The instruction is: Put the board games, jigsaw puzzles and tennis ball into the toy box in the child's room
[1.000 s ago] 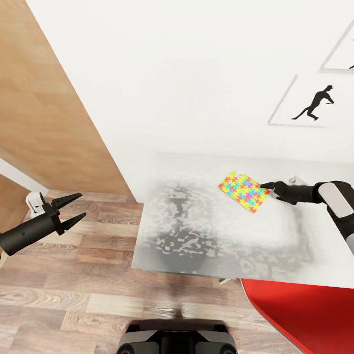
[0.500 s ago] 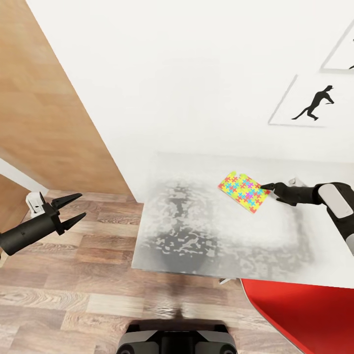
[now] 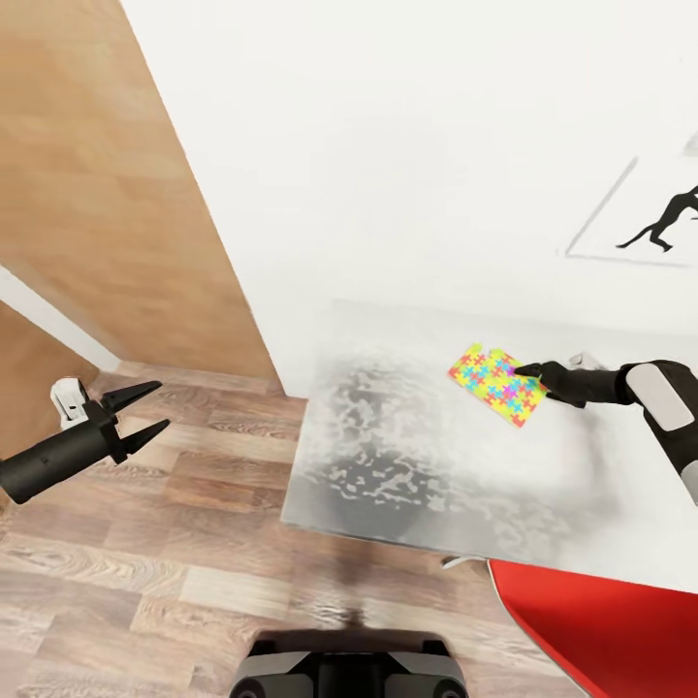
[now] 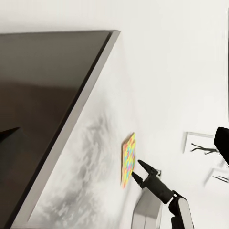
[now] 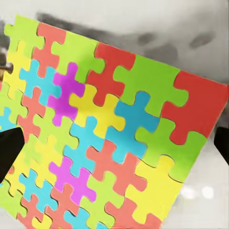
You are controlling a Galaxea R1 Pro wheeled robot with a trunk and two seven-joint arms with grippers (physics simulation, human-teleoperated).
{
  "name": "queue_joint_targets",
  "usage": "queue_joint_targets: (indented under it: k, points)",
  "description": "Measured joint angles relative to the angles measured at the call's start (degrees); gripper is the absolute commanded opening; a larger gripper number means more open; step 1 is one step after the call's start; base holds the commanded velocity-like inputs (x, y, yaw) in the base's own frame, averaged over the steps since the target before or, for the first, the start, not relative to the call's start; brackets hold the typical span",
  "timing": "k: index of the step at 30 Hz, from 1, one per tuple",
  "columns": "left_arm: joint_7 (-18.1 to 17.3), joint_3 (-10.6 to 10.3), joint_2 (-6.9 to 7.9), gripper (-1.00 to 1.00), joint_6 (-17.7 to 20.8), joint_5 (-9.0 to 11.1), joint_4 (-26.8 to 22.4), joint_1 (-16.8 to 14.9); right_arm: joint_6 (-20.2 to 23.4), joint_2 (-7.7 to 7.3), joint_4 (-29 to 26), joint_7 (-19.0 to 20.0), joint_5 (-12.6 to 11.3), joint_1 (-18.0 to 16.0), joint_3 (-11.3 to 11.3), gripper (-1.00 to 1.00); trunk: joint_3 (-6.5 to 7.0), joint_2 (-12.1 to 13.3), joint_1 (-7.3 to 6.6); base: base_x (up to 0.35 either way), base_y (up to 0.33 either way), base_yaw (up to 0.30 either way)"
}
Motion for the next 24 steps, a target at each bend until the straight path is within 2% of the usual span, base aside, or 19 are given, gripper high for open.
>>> queue_joint_targets:
  k: [1, 3, 4, 9, 24]
  points:
    - [0.0, 0.01, 0.01, 1.0, 0.0, -0.01, -0.01, 0.01, -0.01, 0.0, 0.02, 0.0, 0.57, -0.03, 0.01, 1.0, 0.0, -0.01, -0.01, 0.0, 0.0, 0.263]
    - [0.0, 0.0, 0.0, 1.0, 0.0, 0.0, 0.0, 0.0, 0.0, 0.04, 0.01, -0.01, -0.07, 0.01, 0.02, 1.0, 0.0, 0.0, -0.01, 0.0, 0.0, 0.263]
    - [0.0, 0.01, 0.01, 1.0, 0.0, -0.01, -0.01, 0.01, -0.01, 0.02, 0.03, 0.0, 0.6, -0.03, 0.04, 1.0, 0.0, -0.01, -0.02, 0.0, 0.0, 0.263]
    - [0.0, -0.01, 0.0, 1.0, 0.0, 0.0, 0.0, 0.01, 0.0, 0.05, 0.0, -0.01, 0.02, 0.01, -0.01, 1.0, 0.0, 0.0, -0.02, 0.0, 0.0, 0.175]
    - [0.01, -0.02, 0.0, 1.0, 0.0, 0.0, -0.08, -0.03, 0.01, 0.05, -0.02, 0.02, -0.11, 0.01, -0.03, 1.0, 0.0, 0.0, 0.02, 0.0, 0.0, 0.028]
